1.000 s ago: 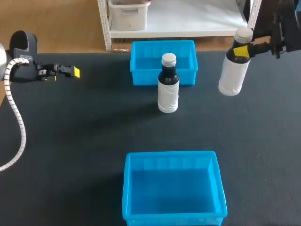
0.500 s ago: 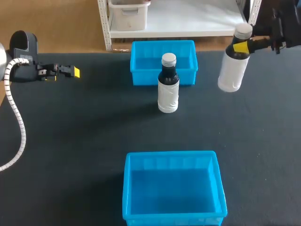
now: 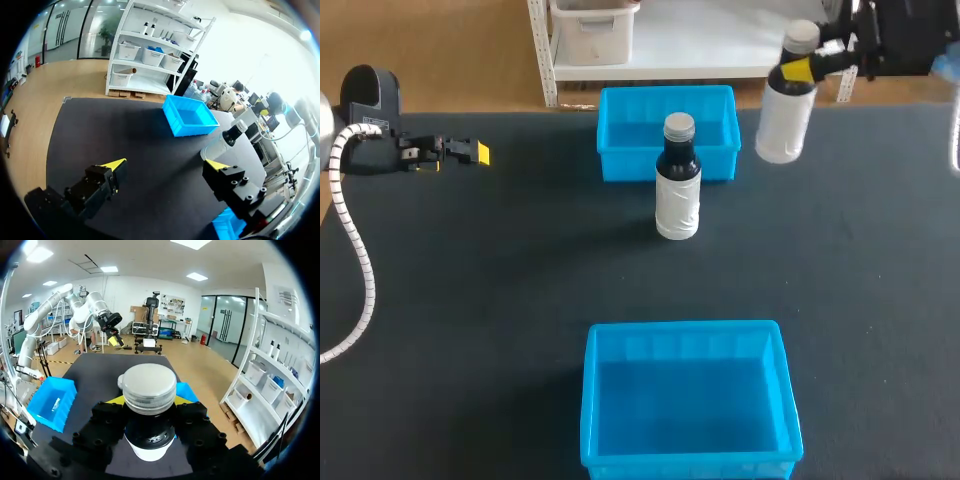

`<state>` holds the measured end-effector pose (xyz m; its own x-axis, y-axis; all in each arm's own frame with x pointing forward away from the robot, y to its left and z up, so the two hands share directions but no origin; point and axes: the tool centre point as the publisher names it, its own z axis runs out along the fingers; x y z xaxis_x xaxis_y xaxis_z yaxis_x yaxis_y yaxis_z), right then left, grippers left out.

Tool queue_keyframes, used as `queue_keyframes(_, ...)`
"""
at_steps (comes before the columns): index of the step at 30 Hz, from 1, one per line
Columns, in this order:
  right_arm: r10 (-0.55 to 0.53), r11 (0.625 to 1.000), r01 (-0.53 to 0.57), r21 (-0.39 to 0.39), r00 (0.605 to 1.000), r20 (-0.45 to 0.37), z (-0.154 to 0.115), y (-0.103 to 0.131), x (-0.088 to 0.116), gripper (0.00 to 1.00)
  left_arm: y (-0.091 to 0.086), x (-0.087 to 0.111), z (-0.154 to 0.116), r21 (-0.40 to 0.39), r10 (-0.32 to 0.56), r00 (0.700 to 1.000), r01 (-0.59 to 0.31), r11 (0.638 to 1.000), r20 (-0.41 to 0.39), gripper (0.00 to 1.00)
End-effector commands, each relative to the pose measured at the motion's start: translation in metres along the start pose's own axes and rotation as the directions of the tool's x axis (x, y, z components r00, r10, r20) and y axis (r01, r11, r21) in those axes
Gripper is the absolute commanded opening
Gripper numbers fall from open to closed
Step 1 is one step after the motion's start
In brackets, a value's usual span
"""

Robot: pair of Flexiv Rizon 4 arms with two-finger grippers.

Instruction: Pick up the bottle, and place it in the far bin if it is heavy, or in the near bin if it is light.

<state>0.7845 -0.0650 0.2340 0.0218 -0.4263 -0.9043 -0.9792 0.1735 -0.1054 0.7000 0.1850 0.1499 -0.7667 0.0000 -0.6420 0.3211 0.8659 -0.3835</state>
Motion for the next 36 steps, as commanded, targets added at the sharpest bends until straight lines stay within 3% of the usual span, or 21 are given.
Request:
queue_keyframes(1,-0.010,0.999,0.010,-0.048,1.000,0.006,0.016,-0.035,-0.009,0.00,0.000,0.000,0.000,0.000,0.000,1.000,0.000,1.000,0.000,1.00)
queue_keyframes(10,-0.019,0.999,0.019,-0.036,1.000,0.019,0.049,-0.056,-0.021,0.00,0.000,0.000,0.000,0.000,0.000,1.000,0.000,1.000,0.000,1.00)
queue_keyframes(36,-0.036,0.987,0.039,-0.158,0.999,0.025,0.144,-0.079,-0.033,0.00,0.000,0.000,0.000,0.000,0.000,1.000,0.000,1.000,0.000,1.00)
